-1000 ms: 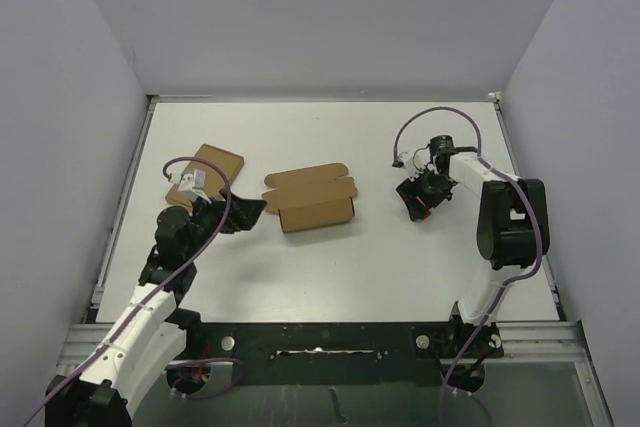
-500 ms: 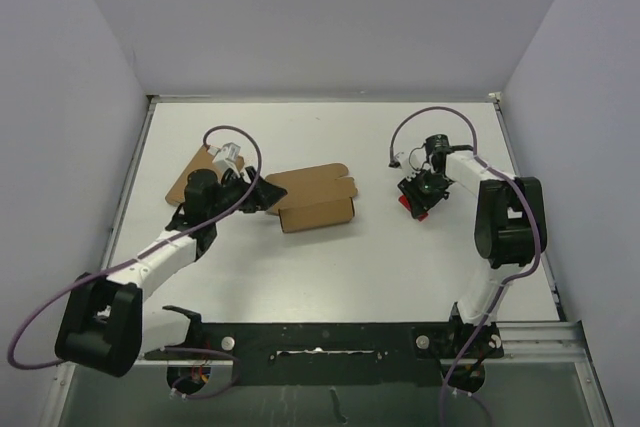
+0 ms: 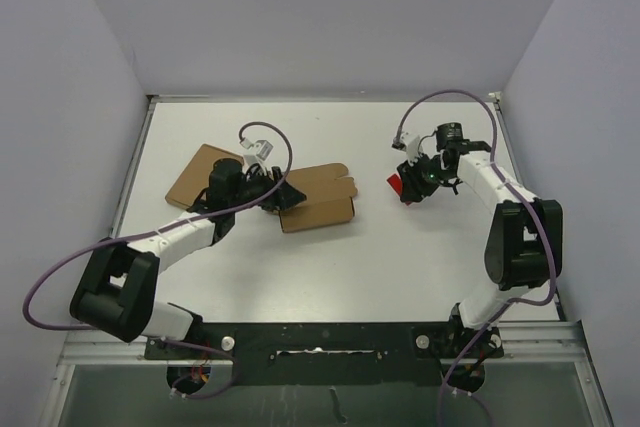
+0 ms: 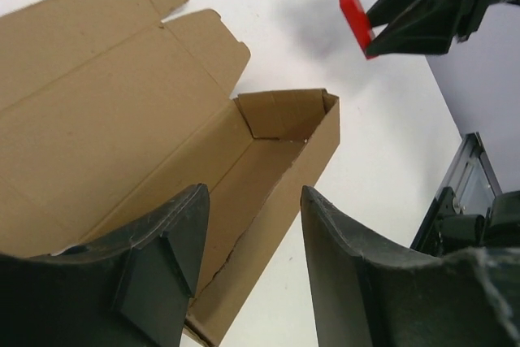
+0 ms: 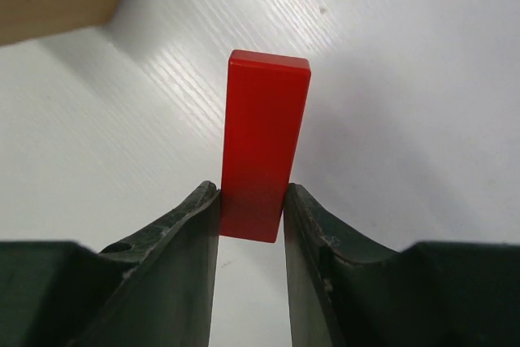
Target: Fold the paper box
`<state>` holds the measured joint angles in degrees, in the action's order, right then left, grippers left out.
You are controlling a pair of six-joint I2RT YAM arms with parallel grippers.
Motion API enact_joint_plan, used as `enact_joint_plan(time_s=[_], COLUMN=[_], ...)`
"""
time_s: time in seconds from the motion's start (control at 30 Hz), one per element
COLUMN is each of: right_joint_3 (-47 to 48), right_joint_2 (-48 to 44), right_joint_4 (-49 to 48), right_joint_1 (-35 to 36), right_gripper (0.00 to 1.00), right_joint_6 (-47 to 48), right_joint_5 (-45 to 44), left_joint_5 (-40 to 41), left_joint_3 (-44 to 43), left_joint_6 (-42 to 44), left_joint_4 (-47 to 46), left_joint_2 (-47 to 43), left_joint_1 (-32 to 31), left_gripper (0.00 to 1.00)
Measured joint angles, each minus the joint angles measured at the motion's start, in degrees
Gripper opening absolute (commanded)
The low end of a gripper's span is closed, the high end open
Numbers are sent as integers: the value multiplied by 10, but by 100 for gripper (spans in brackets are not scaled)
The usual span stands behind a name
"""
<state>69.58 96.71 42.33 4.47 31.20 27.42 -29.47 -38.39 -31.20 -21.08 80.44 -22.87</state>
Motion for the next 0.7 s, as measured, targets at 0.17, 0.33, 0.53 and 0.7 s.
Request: enact_joint_plan(time_s=[0.17,0.33,0.53,0.7], right_joint_3=[0,19,113,191], right_joint_2=[-26,-26,6,59], right_joint_4=[-10,-9,5,39], right_joint_1=[1,15,67,116], right_gripper=[4,4,5,5], right_joint_6=[-26,-57,-82,-99], right_joint_5=[86,150,203,232], left_joint_5=[-15,-21,-23,-23], left_joint_3=[0,0,0,6], left_joint_6=[11,20,28,29], left_joint_4=[10,22,30,26], left_joint_2=[12,19,19,19], left_joint_1=[-13,-23,-38,-62], left_gripper=[46,45,44,44])
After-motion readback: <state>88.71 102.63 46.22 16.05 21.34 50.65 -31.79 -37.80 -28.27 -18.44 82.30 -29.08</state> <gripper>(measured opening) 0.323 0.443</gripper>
